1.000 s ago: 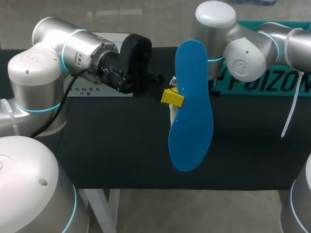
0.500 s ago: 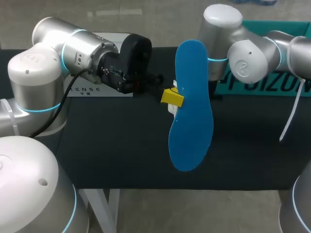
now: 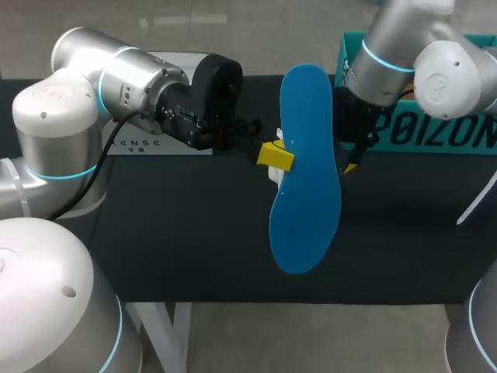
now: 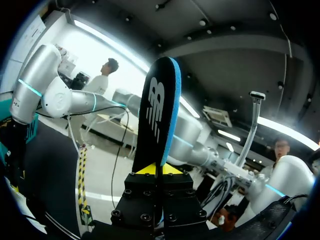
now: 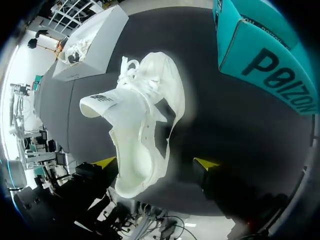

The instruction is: Take the shoe out of the shoebox, open the shoe tongue, remove and reinsert the insole, then place the shoe into the shoebox

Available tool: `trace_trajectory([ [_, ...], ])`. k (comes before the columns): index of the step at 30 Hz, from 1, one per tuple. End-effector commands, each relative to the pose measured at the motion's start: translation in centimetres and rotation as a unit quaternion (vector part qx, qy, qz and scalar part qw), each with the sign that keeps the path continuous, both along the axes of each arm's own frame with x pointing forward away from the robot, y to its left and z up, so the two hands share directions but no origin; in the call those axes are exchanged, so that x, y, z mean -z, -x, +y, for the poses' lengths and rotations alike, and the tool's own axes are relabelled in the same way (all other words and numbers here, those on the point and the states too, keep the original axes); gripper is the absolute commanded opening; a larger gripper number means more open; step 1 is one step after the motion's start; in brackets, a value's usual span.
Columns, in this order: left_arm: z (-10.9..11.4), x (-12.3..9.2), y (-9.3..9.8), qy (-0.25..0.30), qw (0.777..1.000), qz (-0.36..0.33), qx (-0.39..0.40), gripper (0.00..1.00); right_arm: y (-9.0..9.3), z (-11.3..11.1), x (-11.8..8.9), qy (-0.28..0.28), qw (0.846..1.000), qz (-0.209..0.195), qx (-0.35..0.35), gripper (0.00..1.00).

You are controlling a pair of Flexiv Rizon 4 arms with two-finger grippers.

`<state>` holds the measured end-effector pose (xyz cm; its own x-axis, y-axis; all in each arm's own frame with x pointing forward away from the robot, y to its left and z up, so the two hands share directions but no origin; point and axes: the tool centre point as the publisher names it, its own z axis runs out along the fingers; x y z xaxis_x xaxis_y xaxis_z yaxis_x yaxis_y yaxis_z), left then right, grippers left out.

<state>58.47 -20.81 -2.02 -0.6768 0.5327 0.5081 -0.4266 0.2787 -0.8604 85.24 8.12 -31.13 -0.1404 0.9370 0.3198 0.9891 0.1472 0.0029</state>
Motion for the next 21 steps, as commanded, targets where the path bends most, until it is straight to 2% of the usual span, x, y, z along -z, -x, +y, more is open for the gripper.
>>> trace_trajectory([
  [1,-0.1,0.1,0.0,0.001,1.000,0.000,0.000,0.00,0.6,-0.7,-0.4,-0.009,1.000,-0.006,0.002,1.00],
  [7,-0.1,0.1,0.0,0.001,1.000,0.000,0.000,0.00,0.6,-0.7,-0.4,-0.009,1.000,-0.006,0.002,1.00],
  [8,-0.1,0.1,0.0,0.001,1.000,0.000,0.000,0.00,0.6,-0.5,-1.1,-0.065,0.997,-0.017,0.029,1.00],
  [11,-0.1,0.1,0.0,0.001,1.000,0.000,0.000,0.00,0.6,-0.7,-3.5,-0.146,0.984,-0.034,0.092,1.00],
  [13,-0.1,0.1,0.0,0.001,1.000,0.000,0.000,0.00,0.8,-0.8,-5.5,-0.217,0.970,-0.032,0.105,1.00],
  [15,-0.1,0.1,0.0,0.001,1.000,0.000,0.000,0.00,1.0,-1.0,-7.8,-0.257,0.960,-0.041,0.103,1.00],
  [19,-0.1,0.1,0.0,0.001,1.000,0.000,0.000,0.00,1.5,-1.5,-11.2,-0.304,0.947,-0.007,0.104,1.00],
  [21,-0.1,0.1,0.0,0.001,1.000,0.000,0.000,0.00,1.8,-1.8,-12.6,-0.335,0.937,-0.004,0.100,1.00],
])
